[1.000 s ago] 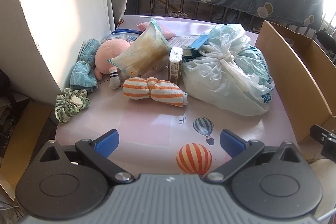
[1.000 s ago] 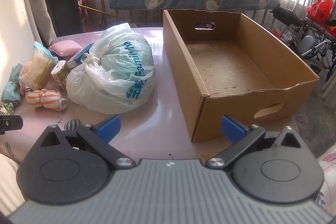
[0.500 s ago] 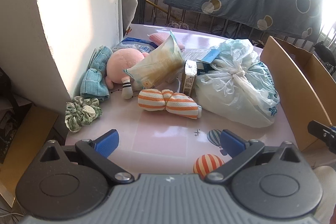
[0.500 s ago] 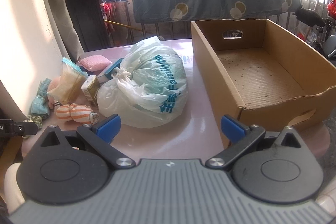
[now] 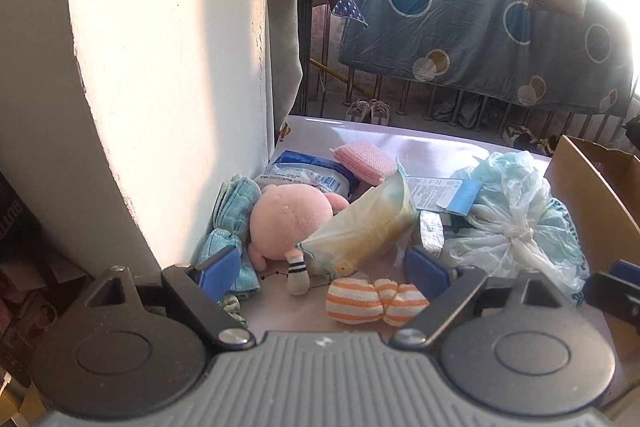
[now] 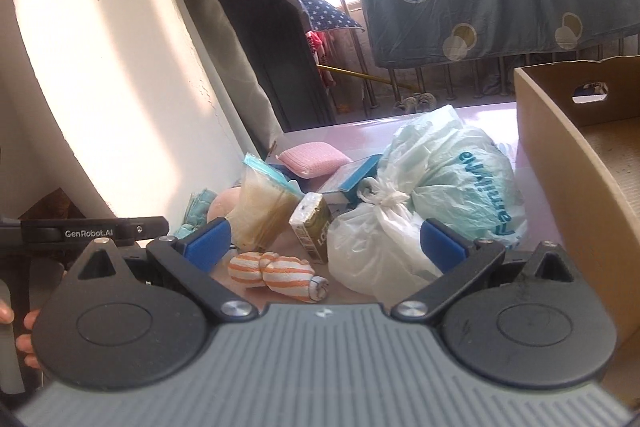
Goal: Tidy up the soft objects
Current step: 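Reach the right gripper into the pile and grasp the cotton swab bag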
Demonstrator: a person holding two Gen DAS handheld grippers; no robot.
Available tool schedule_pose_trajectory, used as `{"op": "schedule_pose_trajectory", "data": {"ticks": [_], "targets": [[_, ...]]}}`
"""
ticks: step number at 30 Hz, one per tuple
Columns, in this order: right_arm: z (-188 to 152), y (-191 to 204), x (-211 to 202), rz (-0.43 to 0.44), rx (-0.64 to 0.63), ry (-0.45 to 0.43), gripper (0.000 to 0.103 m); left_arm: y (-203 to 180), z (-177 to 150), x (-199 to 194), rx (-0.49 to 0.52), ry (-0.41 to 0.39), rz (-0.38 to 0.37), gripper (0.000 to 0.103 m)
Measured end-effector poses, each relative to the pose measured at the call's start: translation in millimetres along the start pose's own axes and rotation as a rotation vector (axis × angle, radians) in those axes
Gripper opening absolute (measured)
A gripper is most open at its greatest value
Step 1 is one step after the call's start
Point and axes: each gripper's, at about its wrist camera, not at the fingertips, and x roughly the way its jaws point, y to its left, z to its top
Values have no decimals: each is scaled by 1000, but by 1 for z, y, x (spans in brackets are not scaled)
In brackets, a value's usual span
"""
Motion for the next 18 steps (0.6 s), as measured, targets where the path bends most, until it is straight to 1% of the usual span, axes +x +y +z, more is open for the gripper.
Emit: {"op": "schedule_pose_trajectory", "data": {"ticks": [1, 2, 3, 4, 5, 6, 7, 8, 9, 11, 13, 15, 16, 18], "targets": [[0, 4, 9, 21, -8, 10, 96, 3, 6, 10, -8, 8, -17, 84], [1, 9, 18, 42, -16, 21, 92, 5, 11, 18, -12, 16, -31, 82], [0, 15, 29, 59, -27, 33, 90, 5, 17, 27, -15, 29, -42, 74], [1, 19, 37, 75, -34, 43, 83, 6, 22, 34, -19, 41, -54, 65], [1, 23, 46, 91, -42, 53, 74, 7, 28, 46, -27, 65, -67, 61], [0, 27, 55, 106, -51, 65, 71, 7, 32, 54, -35, 79, -75, 52], [-2, 31, 66, 118, -62, 79, 63, 7, 36, 65, -52, 100, -81, 42], [-2, 34, 74, 131, -68, 91, 54, 7, 41, 75, -63, 118, -79, 37], [-3, 37, 81, 144, -74, 104, 50, 6, 45, 83, -71, 137, -70, 31], [-5, 41, 97, 160, -88, 125, 45, 4, 52, 101, -78, 157, -21, 26], [-8, 46, 106, 169, -106, 134, 43, 0, 58, 118, -60, 152, 44, 21], [-11, 49, 112, 178, -117, 140, 42, -4, 62, 131, -44, 152, 92, 21], [-14, 49, 113, 181, -121, 144, 42, -6, 65, 142, -40, 170, 105, 21], [-19, 48, 114, 179, -126, 152, 42, -8, 66, 157, -29, 228, 95, 21]]}}
